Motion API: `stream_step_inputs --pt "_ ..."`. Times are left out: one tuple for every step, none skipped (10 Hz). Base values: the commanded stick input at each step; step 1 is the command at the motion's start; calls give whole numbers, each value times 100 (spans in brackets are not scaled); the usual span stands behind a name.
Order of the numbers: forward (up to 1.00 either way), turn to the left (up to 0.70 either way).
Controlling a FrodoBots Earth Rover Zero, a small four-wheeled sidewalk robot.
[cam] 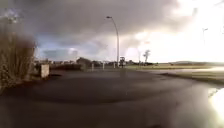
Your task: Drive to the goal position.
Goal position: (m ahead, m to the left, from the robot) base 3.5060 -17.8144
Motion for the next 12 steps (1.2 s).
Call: stream_step_inputs --pt "70 0" --pt "70 0" --pt "70 0" --pt "70 0" --pt "70 0" --pt "70 0" --pt "70 0" --pt "70 0" --pt "70 0" --pt "70 0" --pt "70 0" --pt "70 0"
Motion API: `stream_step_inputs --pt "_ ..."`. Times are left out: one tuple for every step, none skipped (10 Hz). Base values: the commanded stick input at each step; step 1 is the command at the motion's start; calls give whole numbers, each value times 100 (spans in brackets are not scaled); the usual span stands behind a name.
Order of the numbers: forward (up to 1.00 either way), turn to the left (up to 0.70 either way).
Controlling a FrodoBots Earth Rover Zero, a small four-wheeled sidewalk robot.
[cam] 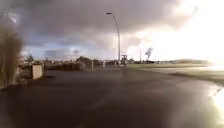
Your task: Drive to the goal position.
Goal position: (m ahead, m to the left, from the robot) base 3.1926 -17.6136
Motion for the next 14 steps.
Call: stream_step_inputs --pt "70 0" --pt "70 0" --pt "70 0" --pt "70 0" --pt "70 0" --pt "70 0" --pt "70 0" --pt "70 0" --pt "70 0" --pt "70 0" --pt "70 0" --pt "70 0" --pt "70 0" --pt "70 0"
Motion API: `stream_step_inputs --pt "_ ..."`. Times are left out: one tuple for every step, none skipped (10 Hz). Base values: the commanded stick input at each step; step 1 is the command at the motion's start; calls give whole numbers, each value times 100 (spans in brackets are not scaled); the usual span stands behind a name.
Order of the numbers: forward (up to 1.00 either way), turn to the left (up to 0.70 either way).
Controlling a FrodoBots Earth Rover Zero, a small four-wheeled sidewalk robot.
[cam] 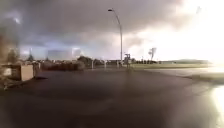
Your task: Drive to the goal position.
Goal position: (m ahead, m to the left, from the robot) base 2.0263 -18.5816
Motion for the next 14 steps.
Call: stream_step_inputs --pt "70 0" --pt "70 0" --pt "70 0" --pt "70 -5" --pt "70 -14" --pt "70 -14" --pt "70 -14" --pt "70 -14" --pt "70 -14" --pt "70 -14" --pt "70 -14" --pt "70 -14" --pt "70 -14" --pt "70 -14"
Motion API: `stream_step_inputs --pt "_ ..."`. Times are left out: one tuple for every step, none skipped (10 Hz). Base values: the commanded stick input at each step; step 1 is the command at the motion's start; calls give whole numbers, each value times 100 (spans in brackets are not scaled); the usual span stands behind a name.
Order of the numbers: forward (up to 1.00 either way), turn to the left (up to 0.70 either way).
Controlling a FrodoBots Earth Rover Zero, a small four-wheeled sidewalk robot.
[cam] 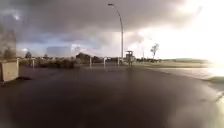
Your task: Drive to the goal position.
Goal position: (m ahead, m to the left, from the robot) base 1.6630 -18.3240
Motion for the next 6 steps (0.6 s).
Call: stream_step_inputs --pt "70 -14" --pt "70 -14" --pt "70 -14" --pt "70 -14" --pt "70 -14" --pt "70 -14"
